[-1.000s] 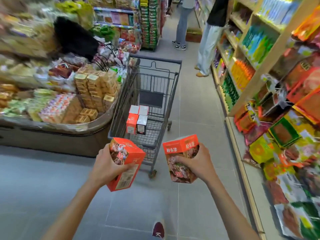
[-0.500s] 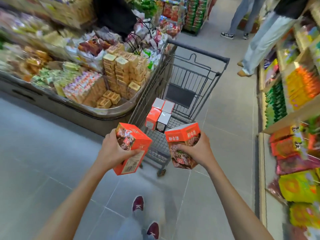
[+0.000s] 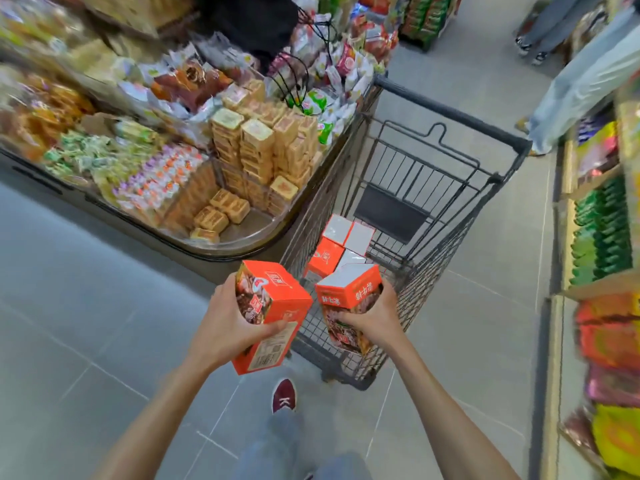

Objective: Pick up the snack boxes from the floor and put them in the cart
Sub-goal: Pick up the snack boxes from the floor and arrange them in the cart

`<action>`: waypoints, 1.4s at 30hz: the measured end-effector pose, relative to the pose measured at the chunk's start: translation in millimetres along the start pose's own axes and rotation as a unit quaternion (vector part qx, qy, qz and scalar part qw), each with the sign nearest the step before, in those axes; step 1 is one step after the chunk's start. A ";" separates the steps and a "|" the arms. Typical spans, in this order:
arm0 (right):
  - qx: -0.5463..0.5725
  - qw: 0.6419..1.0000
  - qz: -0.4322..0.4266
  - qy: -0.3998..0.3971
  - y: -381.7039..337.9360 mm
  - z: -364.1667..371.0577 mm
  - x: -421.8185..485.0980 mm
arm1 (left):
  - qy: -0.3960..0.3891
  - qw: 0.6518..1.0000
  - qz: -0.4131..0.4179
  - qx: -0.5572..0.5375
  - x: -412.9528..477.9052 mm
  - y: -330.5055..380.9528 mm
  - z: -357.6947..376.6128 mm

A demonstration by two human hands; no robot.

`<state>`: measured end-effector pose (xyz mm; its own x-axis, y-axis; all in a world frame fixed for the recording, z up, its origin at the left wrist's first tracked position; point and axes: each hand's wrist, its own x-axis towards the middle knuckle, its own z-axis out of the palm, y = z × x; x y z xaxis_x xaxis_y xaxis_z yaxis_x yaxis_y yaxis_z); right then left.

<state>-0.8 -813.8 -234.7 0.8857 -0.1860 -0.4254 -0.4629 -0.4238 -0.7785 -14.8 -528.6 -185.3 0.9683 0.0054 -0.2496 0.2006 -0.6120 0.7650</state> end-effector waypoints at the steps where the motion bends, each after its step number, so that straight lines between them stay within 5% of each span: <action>1: 0.009 1.000 0.007 -0.010 4.6 7.6 11.3 | -0.004 1.000 -0.004 0.001 6.2 -1.2 -0.7; 8: 0.049 0.993 0.067 -0.087 33.4 52.2 70.5 | -0.004 0.999 -0.029 -0.022 34.6 -3.9 3.1; 24: 0.067 0.985 0.039 -0.151 158.1 163.1 177.0 | -0.013 0.998 -0.063 -0.025 62.3 -14.6 48.0; 35: 0.163 0.976 0.089 -0.110 107.6 172.3 174.6 | -0.026 0.999 -0.045 -0.009 75.6 -13.6 58.0; 42: 0.039 0.982 0.065 -0.173 133.3 158.9 173.6 | -0.022 0.998 -0.050 -0.015 68.3 -18.8 62.7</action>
<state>85.6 -761.7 -485.6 0.7599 0.0830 -0.6448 -0.5850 -0.3453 -0.7339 38.2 -566.4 -253.9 0.9356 0.0306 -0.3518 0.3018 -0.5867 0.7515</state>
